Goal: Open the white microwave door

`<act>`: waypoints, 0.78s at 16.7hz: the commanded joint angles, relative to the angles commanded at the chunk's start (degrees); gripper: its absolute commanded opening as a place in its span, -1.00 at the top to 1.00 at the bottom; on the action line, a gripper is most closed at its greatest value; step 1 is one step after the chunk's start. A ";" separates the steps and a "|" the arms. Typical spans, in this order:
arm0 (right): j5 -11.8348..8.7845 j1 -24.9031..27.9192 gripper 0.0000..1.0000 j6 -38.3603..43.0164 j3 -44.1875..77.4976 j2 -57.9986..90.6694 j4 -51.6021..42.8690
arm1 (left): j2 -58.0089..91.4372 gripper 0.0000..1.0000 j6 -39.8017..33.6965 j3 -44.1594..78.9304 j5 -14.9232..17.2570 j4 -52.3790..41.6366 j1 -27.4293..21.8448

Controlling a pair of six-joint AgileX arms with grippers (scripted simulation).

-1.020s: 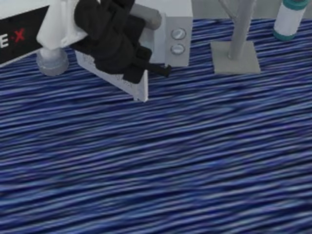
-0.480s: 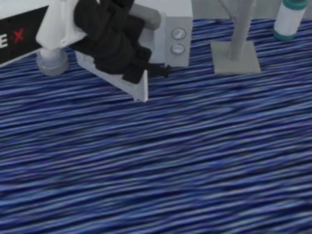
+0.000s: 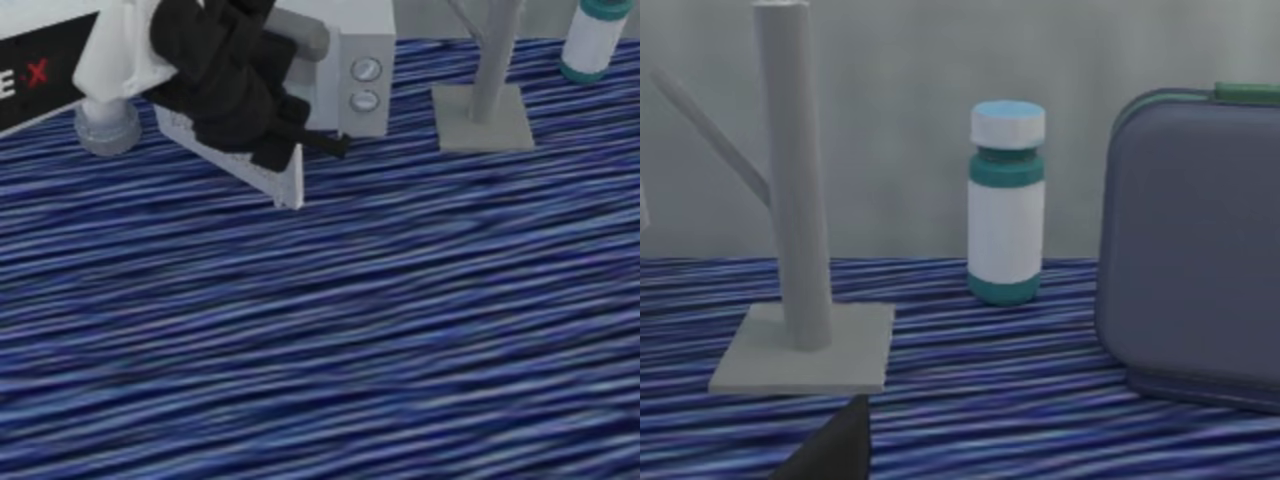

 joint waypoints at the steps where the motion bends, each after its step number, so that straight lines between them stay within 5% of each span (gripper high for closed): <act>1: 0.00 0.00 -1.00 0.00 0.00 0.00 0.00 | 0.00 1.00 0.00 0.00 0.00 0.00 0.00; 13: 0.00 0.00 -1.00 0.00 0.00 0.00 0.00 | -3.73 1.00 7.65 -4.62 4.49 0.66 2.50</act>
